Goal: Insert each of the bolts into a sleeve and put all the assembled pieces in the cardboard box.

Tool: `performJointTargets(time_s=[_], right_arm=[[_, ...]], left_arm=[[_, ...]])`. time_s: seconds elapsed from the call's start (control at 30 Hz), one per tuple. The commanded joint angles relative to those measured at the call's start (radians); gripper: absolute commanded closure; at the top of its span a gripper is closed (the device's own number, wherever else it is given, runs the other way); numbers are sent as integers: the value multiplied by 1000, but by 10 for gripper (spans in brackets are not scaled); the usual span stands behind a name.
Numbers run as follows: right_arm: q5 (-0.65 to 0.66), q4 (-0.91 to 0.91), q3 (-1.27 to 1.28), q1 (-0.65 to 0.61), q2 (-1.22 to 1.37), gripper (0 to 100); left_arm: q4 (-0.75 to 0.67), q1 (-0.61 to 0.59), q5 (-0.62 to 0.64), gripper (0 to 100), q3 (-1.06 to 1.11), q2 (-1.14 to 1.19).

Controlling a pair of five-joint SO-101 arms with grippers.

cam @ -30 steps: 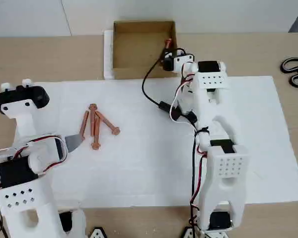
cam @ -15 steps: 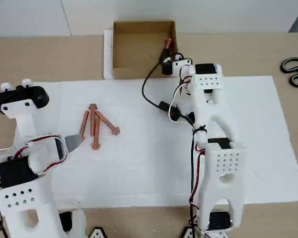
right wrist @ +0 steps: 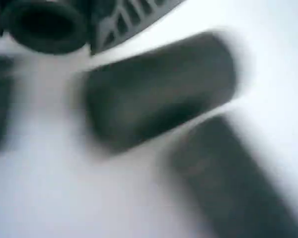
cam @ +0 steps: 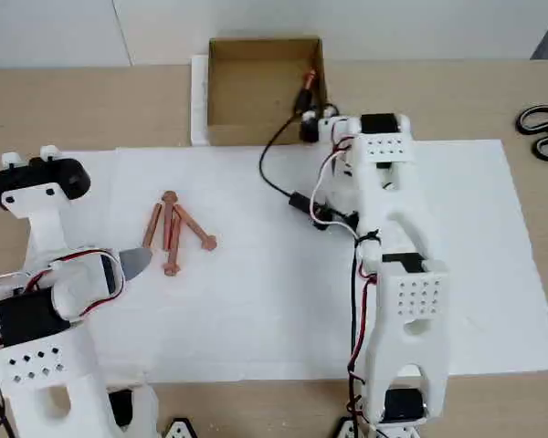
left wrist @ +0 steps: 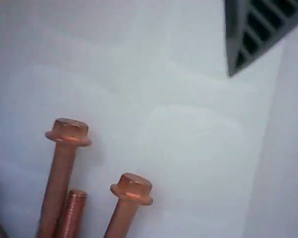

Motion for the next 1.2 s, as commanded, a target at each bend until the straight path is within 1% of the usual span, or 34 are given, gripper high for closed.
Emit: performJointTargets(time_s=[0.0,0.2,0.37,0.5,0.67,0.77,0.87,1.07,1.17], right_arm=[[5,48,-20,4,-148,995],[-2,79,-14,5,-269,995],[-61,87,6,5,-349,995],[-69,85,104,-1,-441,995],[-77,82,212,5,-559,995],[-77,82,253,5,-611,995],[-77,82,275,5,-642,995],[-78,82,282,5,-650,995],[-80,82,282,5,-650,995]], left_arm=[[2,-6,6,679,-7,-6],[2,-6,6,679,-12,-3],[0,-2,-2,679,-18,35],[3,0,-48,679,-99,218],[-12,0,-64,680,-285,488],[-40,0,-115,680,-378,626],[-46,5,-127,680,-449,741],[-46,114,-124,682,-549,905],[-74,169,-121,711,-582,964]])
